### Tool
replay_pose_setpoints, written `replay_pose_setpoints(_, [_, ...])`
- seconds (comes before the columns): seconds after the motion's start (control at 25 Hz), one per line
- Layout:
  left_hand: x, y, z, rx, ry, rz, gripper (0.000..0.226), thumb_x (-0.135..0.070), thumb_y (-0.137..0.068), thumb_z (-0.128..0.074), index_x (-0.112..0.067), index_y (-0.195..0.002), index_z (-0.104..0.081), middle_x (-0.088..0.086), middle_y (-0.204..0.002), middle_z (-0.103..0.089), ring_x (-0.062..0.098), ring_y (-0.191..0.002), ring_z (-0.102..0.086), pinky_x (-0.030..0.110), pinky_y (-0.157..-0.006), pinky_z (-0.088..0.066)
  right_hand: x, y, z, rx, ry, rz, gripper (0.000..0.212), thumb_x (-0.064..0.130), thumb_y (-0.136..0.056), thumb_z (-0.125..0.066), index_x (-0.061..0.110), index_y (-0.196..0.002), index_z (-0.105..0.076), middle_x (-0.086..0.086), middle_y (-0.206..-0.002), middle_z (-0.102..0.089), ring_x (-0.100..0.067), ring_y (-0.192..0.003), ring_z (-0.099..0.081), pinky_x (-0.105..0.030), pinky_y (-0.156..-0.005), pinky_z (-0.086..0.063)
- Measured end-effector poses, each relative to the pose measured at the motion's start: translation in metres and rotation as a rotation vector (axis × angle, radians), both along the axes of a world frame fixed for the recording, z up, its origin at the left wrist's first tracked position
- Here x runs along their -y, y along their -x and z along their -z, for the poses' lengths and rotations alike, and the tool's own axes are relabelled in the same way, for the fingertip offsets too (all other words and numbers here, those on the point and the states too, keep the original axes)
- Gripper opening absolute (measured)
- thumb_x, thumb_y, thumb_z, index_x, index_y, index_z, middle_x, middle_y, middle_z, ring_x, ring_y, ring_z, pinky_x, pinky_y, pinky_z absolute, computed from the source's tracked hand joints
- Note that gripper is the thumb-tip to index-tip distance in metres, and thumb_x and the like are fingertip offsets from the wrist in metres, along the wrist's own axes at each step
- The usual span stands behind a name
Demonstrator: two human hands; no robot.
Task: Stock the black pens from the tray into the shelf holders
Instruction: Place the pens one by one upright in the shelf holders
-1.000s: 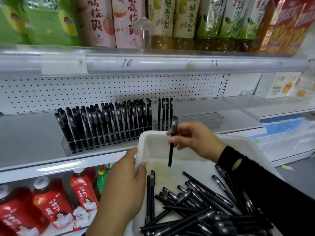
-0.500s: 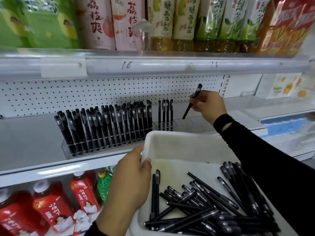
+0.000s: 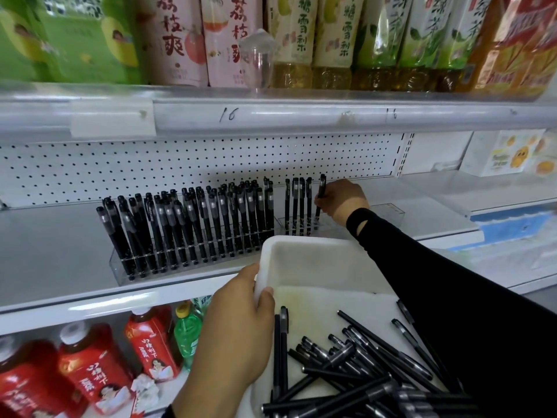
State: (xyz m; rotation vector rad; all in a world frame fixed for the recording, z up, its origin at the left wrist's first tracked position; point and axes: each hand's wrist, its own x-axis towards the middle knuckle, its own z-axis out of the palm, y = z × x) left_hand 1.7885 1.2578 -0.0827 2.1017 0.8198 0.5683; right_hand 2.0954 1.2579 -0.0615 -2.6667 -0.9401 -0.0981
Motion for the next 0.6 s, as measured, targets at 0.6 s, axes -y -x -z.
replay_pose_setpoints(0.6, [-0.001,-0.001,0.002,-0.012,0.014,0.005,0.032,-0.028,-0.1,-0.049,-0.041,-0.129,-0.054,-0.024,-0.096,-0.063,-0.003,-0.085,-0.059,0.02,-0.068,-0.047,0.097,0.074,-0.05,-0.302,0.143,-0.346,0.027,0.039,-0.089,-0.071,0.015,-0.077,-0.073,0.002,-0.067,-0.073,-0.011,-0.062,-0.069,-0.025,-0.062,-0.056])
